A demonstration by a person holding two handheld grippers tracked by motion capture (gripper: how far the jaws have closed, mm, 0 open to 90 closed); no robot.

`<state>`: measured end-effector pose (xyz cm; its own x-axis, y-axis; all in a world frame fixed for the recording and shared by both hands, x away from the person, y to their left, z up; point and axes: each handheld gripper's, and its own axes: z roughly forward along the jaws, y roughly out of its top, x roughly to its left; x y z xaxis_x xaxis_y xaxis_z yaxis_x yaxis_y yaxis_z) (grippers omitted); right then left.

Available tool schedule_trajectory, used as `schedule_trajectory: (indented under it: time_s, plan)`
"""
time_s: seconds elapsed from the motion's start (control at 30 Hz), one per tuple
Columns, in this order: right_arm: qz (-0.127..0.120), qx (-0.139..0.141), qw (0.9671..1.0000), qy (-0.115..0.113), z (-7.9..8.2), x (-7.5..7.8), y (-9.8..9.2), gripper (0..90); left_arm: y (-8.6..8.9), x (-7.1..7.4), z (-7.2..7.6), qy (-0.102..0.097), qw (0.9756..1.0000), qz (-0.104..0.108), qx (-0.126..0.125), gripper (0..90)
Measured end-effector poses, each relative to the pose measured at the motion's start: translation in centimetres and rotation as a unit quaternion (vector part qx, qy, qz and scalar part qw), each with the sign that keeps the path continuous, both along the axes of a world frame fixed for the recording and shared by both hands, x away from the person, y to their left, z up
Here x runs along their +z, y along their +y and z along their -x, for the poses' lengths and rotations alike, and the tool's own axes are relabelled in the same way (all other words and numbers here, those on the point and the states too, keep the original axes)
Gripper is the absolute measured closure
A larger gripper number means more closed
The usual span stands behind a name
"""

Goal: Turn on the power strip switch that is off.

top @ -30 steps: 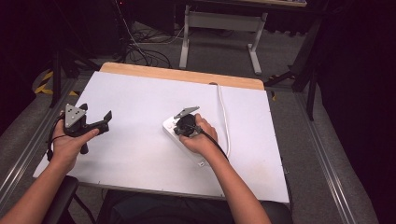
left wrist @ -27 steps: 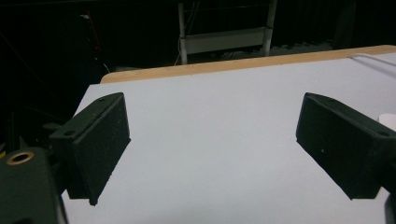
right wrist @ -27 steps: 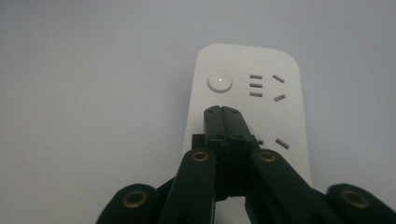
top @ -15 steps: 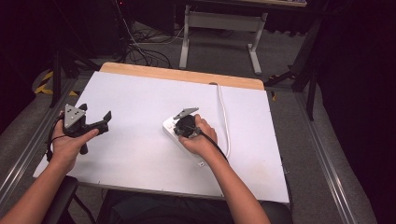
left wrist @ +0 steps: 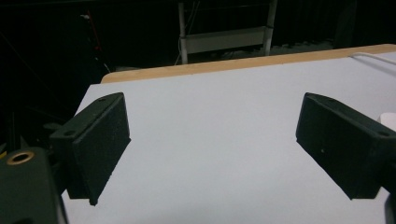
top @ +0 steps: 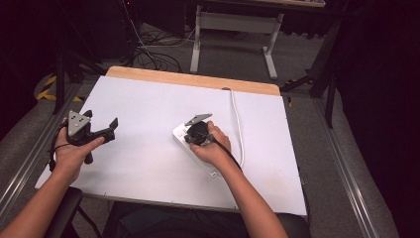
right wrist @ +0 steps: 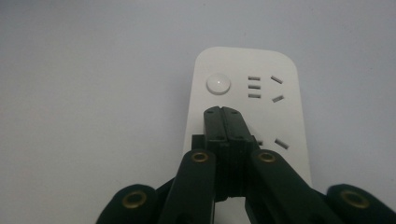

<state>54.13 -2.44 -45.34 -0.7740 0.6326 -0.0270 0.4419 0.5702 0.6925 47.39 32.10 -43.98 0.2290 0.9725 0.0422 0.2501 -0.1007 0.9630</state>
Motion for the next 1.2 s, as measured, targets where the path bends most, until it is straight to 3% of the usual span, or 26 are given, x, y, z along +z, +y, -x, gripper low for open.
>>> schedule_trajectory:
  time_s: [0.43,0.8,1.03,1.2]
  plan:
    - [-0.008,0.001,0.9999,-0.007,0.1,-0.2,-0.2,90.0,0.1,0.0,-0.1,0.000,1.0000,0.001,0.000,10.5]
    - [-0.058,-0.009,0.9981,-0.022,0.1,0.4,-1.1,90.0,0.2,0.0,-0.1,-0.002,1.0000,0.003,0.001,10.4]
    - [-0.069,-0.009,0.9973,-0.021,0.1,0.5,-1.6,90.0,0.2,0.0,-0.1,-0.002,1.0000,0.002,0.001,10.5]
    - [-0.092,-0.007,0.9952,-0.032,0.1,0.9,-2.5,90.0,0.3,0.0,-0.1,0.000,1.0000,0.002,0.001,10.4]
